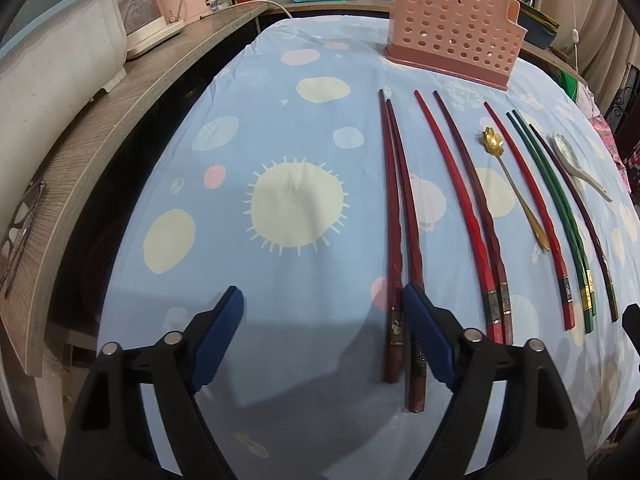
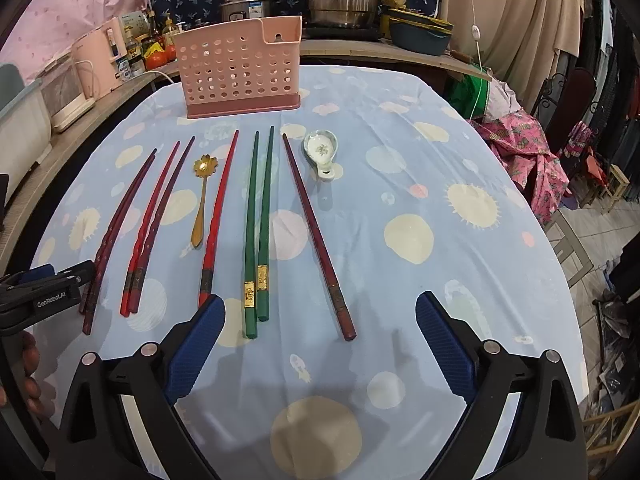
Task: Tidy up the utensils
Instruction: 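Close left gripper on a dark red chopstick while right gripper approaches white ceramic spoon, then grasp white ceramic spoon with right gripper while left gripper lifts the chopstick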
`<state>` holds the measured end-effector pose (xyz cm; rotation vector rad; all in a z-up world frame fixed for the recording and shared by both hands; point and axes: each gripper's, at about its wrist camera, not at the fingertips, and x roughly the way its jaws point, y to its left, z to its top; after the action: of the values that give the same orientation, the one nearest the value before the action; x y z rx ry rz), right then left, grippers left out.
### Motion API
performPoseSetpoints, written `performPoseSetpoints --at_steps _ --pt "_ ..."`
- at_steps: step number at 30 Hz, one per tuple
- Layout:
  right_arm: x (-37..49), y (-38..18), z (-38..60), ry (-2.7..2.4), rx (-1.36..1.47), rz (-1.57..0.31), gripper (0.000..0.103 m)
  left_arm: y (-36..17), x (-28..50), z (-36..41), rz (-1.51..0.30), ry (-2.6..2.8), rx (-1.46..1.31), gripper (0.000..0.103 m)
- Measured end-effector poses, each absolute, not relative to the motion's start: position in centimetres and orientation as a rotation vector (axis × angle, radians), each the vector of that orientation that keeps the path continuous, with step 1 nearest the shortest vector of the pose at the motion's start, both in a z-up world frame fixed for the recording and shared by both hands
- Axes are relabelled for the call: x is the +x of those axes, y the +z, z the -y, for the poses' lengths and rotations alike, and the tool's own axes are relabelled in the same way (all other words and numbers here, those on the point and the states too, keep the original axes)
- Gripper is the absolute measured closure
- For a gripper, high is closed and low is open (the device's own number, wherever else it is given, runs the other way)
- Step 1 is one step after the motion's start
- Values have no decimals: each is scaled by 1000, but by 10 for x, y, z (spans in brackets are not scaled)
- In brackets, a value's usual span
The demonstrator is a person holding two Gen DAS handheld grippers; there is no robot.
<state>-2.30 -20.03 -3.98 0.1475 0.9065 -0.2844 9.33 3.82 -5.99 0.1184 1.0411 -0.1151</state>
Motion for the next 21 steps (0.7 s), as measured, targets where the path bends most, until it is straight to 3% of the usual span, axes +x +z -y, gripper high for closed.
performPoseSetpoints --at_steps 6,11,13,14,21 --pt "-19 -42 201 -283 153 -914 15 -64 91 -40 -1046 -126 124 37" --pt "-8 -39 214 -281 185 -910 29 -59 92 -34 -1038 -184 118 69" --pt "1 -36 223 -274 216 -903 39 -58 92 -32 -1041 -219 106 89" --pt "6 -34 229 -270 236 -897 43 -57 93 -31 -1045 -234 98 94" --pt "50 -31 261 -216 365 -872 75 -59 95 -28 -1074 -278 62 96"
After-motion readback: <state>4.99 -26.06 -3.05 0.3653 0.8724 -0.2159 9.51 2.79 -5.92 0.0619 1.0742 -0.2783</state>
